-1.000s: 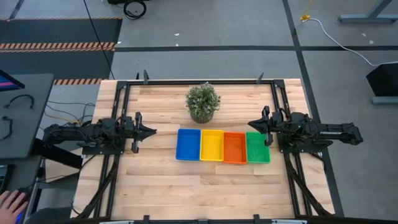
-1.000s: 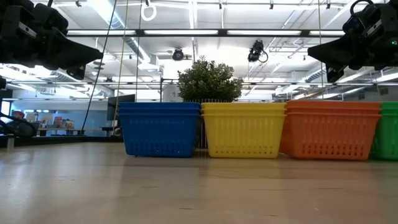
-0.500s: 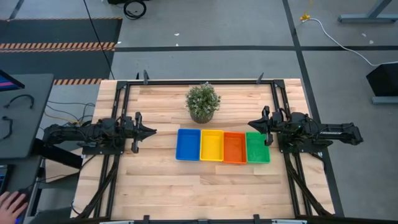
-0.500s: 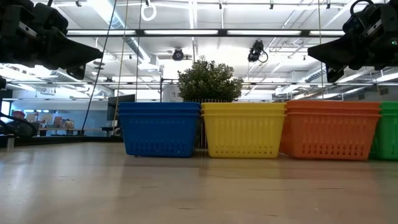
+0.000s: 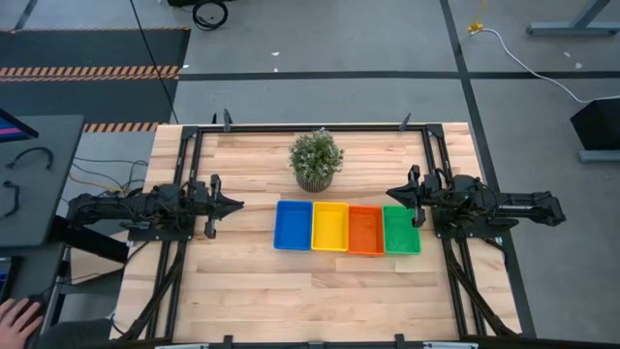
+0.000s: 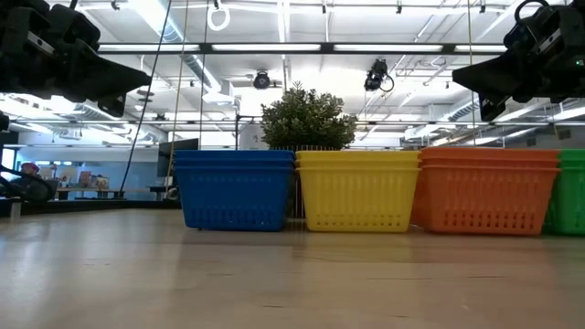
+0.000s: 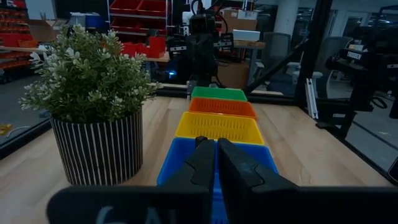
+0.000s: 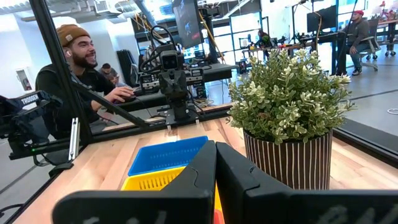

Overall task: Stack baskets by color
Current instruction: Return to Home Position

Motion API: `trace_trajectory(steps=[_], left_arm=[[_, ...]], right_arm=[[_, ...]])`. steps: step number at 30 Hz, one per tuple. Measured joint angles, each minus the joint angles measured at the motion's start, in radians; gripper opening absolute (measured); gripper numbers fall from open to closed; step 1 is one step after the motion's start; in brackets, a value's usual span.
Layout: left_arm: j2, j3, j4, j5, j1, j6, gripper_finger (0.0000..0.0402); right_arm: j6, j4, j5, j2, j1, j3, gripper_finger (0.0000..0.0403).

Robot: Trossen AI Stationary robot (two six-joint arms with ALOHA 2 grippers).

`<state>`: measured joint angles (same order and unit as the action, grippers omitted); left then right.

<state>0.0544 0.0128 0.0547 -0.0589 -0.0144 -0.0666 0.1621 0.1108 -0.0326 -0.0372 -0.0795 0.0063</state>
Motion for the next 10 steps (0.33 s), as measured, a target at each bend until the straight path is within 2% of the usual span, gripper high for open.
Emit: trace_trajectory(steps=[10], left_arm=[[0.0, 0.0, 0.0, 0.0, 0.0, 0.0, 0.0033]], right_arm=[[0.0, 0.0, 0.0, 0.0, 0.0, 0.0, 0.0014]])
